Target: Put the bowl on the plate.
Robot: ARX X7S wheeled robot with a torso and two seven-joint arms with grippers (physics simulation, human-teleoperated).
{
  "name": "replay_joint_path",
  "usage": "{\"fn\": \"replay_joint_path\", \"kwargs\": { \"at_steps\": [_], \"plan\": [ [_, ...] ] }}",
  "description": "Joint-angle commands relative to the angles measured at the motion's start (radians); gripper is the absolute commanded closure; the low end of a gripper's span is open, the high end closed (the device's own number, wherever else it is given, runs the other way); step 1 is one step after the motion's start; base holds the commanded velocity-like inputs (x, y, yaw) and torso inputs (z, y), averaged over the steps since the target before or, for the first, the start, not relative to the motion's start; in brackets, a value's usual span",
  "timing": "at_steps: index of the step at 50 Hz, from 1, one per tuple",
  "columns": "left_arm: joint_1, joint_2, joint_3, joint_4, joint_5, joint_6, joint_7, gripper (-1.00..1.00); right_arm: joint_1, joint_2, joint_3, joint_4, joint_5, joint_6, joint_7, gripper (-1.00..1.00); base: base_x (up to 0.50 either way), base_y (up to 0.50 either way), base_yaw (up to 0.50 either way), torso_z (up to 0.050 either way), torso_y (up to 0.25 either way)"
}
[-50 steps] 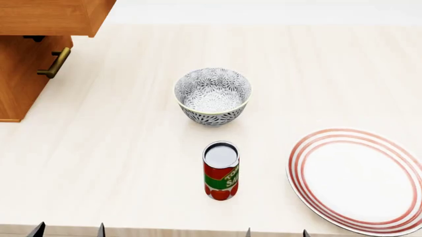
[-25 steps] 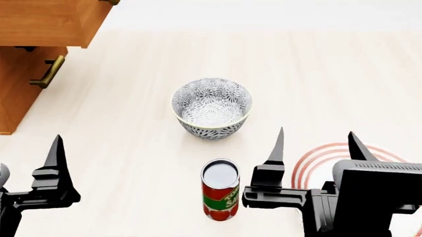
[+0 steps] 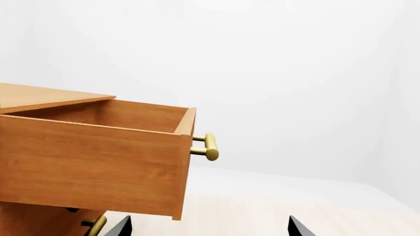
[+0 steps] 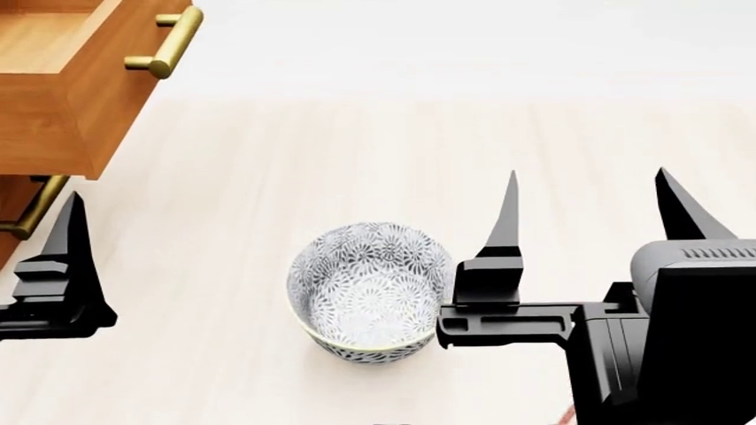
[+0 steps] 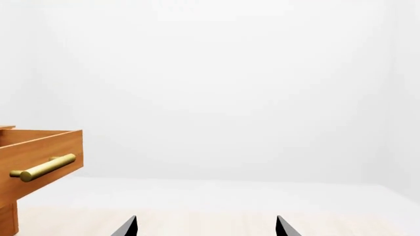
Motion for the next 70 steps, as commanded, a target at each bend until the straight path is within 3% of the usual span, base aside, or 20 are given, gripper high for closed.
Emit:
{"fn": "replay_joint_path", "kwargs": {
  "at_steps": [1, 42, 43, 44, 46, 50, 53, 70],
  "plan": [
    [-0.008, -0.009, -0.006, 0.016, -0.016, -0.015, -0.011, -1.0, 0.008, 0.009, 0.001, -0.021, 0.019, 0.024, 0.009, -1.0, 0.5, 0.0, 0.0, 0.0, 0.0],
    [-0.004, -0.028, 0.004, 0.008, -0.042, 0.001, -0.035, -1.0, 0.011, 0.034, -0.02, -0.008, 0.04, 0.021, 0.052, -1.0, 0.1, 0.0, 0.0, 0.0, 0.0],
    [0.005, -0.033, 0.009, 0.006, -0.038, 0.011, -0.028, -1.0, 0.161, 0.184, -0.17, 0.142, -0.11, 0.039, -0.098, -1.0, 0.0, 0.0, 0.0, 0.0, 0.0],
    [0.006, -0.039, 0.008, 0.0, -0.036, 0.018, -0.023, -1.0, 0.311, 0.293, -0.32, 0.292, -0.26, -0.111, -0.248, -1.0, 0.0, 0.0, 0.0, 0.0, 0.0],
    [0.006, -0.039, 0.008, 0.0, -0.036, 0.018, -0.023, -1.0, 0.338, 0.3, -0.62, 0.47, -0.56, -0.411, -0.548, -1.0, 0.0, 0.0, 0.0, 0.0, 0.0],
    [0.002, -0.044, 0.004, -0.002, -0.038, 0.019, -0.024, -1.0, 0.337, 0.317, -0.663, 0.472, -1.16, -0.422, -1.148, -1.0, 0.0, 0.0, 0.0, 0.0, 0.0],
    [0.002, -0.046, 0.005, -0.002, -0.039, 0.021, -0.025, -1.0, 0.331, 0.332, -0.683, 0.464, -1.183, -0.424, -1.598, -1.0, 0.0, 0.0, 0.0, 0.0, 0.0],
    [0.01, -0.052, 0.015, -0.007, -0.043, 0.036, -0.031, -1.0, 0.302, 0.374, -0.753, 0.46, -1.166, -0.418, -1.645, -1.0, 0.0, 0.0, 0.0, 0.0, 0.0]
  ]
}}
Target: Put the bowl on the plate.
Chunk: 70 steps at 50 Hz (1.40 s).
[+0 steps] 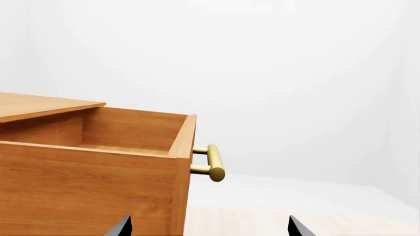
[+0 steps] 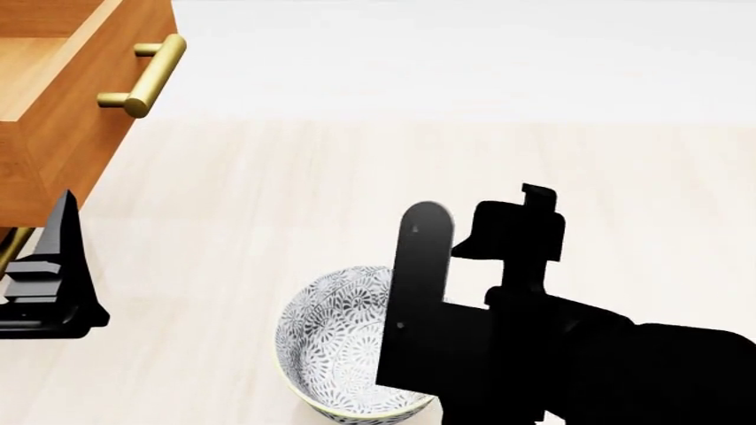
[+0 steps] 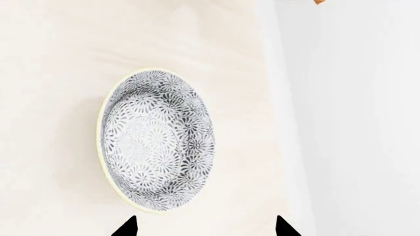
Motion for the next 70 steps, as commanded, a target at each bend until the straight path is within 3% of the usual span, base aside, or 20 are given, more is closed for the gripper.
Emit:
{"fn": "replay_joint_path", "kwargs": {
  "at_steps": [1, 27, 70],
  "plan": [
    [0.008, -0.005, 0.009, -0.016, 0.004, 0.019, 0.0, -1.0, 0.008, 0.038, -0.09, 0.042, -0.106, -0.037, -0.194, -1.0, 0.0, 0.0, 0.0, 0.0, 0.0],
    [0.012, -0.016, 0.01, -0.028, -0.006, 0.034, -0.011, -1.0, 0.001, -0.065, -0.101, 0.264, -0.022, -0.176, 0.065, -1.0, 0.0, 0.0, 0.0, 0.0, 0.0],
    [0.03, -0.04, 0.013, -0.04, -0.013, 0.073, -0.021, -1.0, -0.038, -0.185, -0.208, 0.68, 0.085, -0.42, 0.28, -1.0, 0.0, 0.0, 0.0, 0.0, 0.0]
  ]
}}
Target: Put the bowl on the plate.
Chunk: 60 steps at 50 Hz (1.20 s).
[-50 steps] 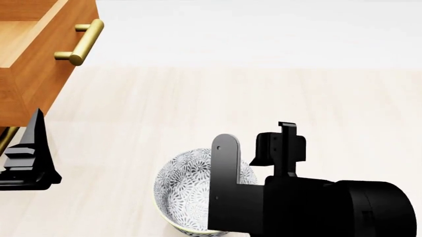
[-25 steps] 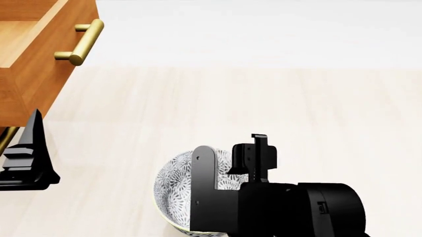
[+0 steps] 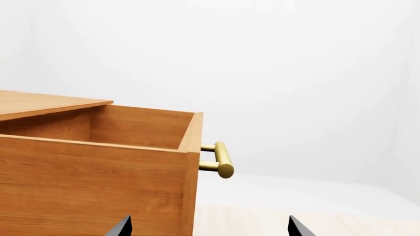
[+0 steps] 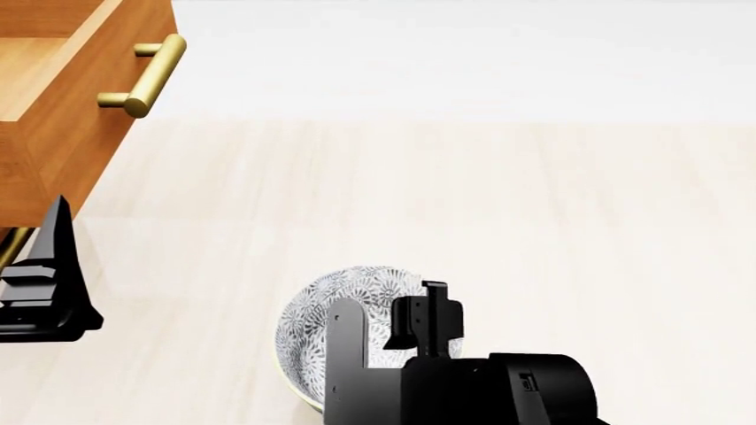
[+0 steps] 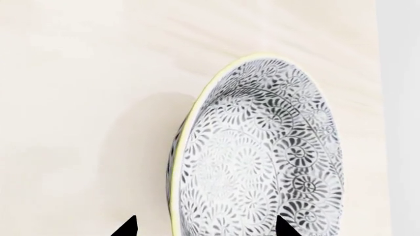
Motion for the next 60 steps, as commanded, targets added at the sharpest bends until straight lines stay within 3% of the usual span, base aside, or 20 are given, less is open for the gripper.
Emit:
{"fn": "replay_joint_path", "kwargs": {
  "at_steps": [1, 8, 9, 26, 45, 60],
  "plan": [
    [0.004, -0.006, -0.001, -0.008, -0.002, 0.009, -0.003, -1.0, -0.006, -0.031, -0.018, 0.119, 0.026, -0.065, 0.066, -1.0, 0.0, 0.0, 0.0, 0.0, 0.0],
    [0.005, -0.008, 0.0, -0.009, -0.005, 0.014, -0.005, -1.0, -0.007, -0.037, -0.02, 0.148, 0.029, -0.069, 0.082, -1.0, 0.0, 0.0, 0.0, 0.0, 0.0],
    [0.006, -0.008, 0.002, -0.012, -0.004, 0.016, -0.004, -1.0, -0.013, -0.037, -0.021, 0.162, 0.032, -0.08, 0.094, 1.0, 0.0, 0.0, 0.0, 0.0, 0.0],
    [0.006, -0.011, -0.001, -0.01, -0.016, 0.019, -0.014, -1.0, -0.006, -0.012, -0.008, 0.104, 0.013, -0.041, 0.094, 1.0, 0.0, 0.0, 0.0, 0.0, 0.0],
    [0.005, -0.02, -0.006, 0.019, -0.042, 0.003, -0.028, -1.0, 0.123, 0.147, 0.084, -0.413, -0.13, 0.245, -0.183, 1.0, 0.0, 0.0, 0.0, 0.0, 0.0],
    [0.018, -0.022, -0.004, 0.008, -0.056, 0.032, -0.009, -1.0, 0.089, 0.322, 0.123, -0.731, -0.304, 0.445, -0.377, 1.0, 0.0, 0.0, 0.0, 0.0, 0.0]
  ]
}}
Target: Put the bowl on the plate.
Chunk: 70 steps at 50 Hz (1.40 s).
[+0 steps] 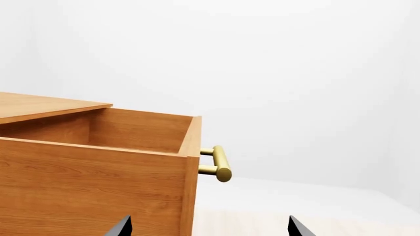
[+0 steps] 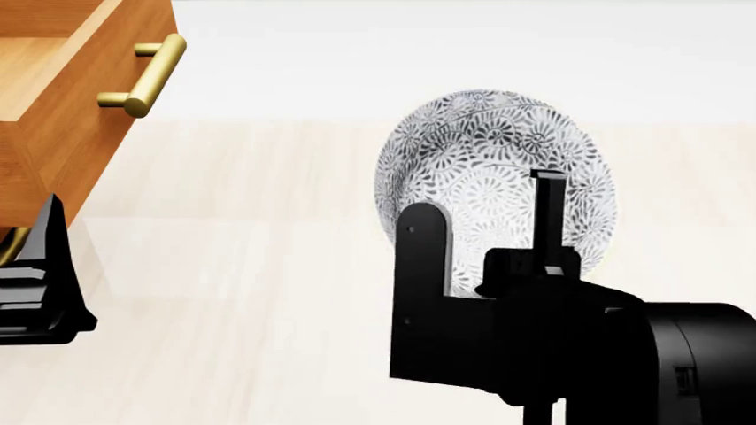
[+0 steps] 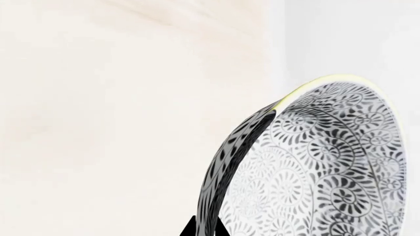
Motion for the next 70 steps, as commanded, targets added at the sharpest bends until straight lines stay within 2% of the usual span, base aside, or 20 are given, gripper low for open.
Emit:
{"fn": "replay_joint_path", "kwargs": {
  "at_steps": [1, 8, 10, 11, 27, 32, 33, 36, 48, 57, 70],
  "plan": [
    [0.01, -0.002, 0.005, -0.013, -0.011, 0.026, 0.02, -1.0, -0.023, 0.137, 0.037, -0.254, -0.15, 0.156, -0.151, 1.0, 0.0, 0.0, 0.0, 0.0, 0.0],
    [0.02, -0.008, -0.014, -0.007, -0.032, 0.032, 0.028, -1.0, -0.095, 0.258, 0.055, -0.394, -0.229, 0.262, -0.217, 1.0, 0.0, 0.0, 0.0, 0.0, 0.001],
    [0.02, -0.009, -0.014, -0.007, -0.034, 0.032, 0.027, -1.0, -0.093, 0.262, 0.049, -0.396, -0.225, 0.268, -0.212, 1.0, 0.0, 0.0, 0.0, 0.0, 0.0],
    [0.02, -0.009, -0.019, -0.005, -0.037, 0.031, 0.025, -1.0, -0.148, 0.298, 0.071, -0.44, -0.233, 0.301, -0.209, 1.0, 0.0, 0.0, 0.0, 0.0, 0.0],
    [0.028, -0.016, -0.038, 0.003, -0.064, 0.033, 0.021, -1.0, -0.588, 0.422, 0.283, -0.557, -0.135, 0.381, 0.011, 1.0, 0.0, 0.0, 0.0, 0.0, 0.0],
    [0.031, -0.018, -0.041, 0.003, -0.066, 0.036, 0.02, -1.0, -0.659, 0.413, 0.334, -0.56, -0.11, 0.379, 0.045, 1.0, 0.0, 0.0, 0.0, 0.0, 0.0],
    [0.029, -0.02, -0.042, 0.004, -0.068, 0.034, 0.019, -1.0, -0.791, 0.412, 0.391, -0.564, -0.089, 0.369, 0.106, 1.0, 0.0, 0.0, 0.0, 0.0, 0.0],
    [0.026, -0.022, -0.04, 0.007, -0.07, 0.032, 0.016, -1.0, -0.9, 0.406, 0.474, -0.567, -0.052, 0.343, 0.155, 1.0, 0.0, 0.0, 0.0, 0.0, 0.003],
    [0.022, -0.03, -0.041, 0.016, -0.079, 0.024, 0.005, -1.0, -1.176, 0.324, 0.665, -0.513, 0.039, 0.219, 0.306, 1.0, 0.0, 0.0, 0.0, 0.0, 0.0],
    [0.019, -0.032, -0.032, 0.018, -0.08, 0.025, -0.001, -1.0, -1.297, 0.274, 0.757, -0.463, 0.086, 0.145, 0.378, 1.0, 0.0, 0.0, 0.0, 0.0, 0.0],
    [0.02, -0.034, -0.016, 0.011, -0.073, 0.035, -0.004, -1.0, -1.339, 0.225, 0.768, -0.364, 0.132, 0.078, 0.441, 1.0, 0.0, 0.0, 0.0, 0.0, 0.001]
  ]
}}
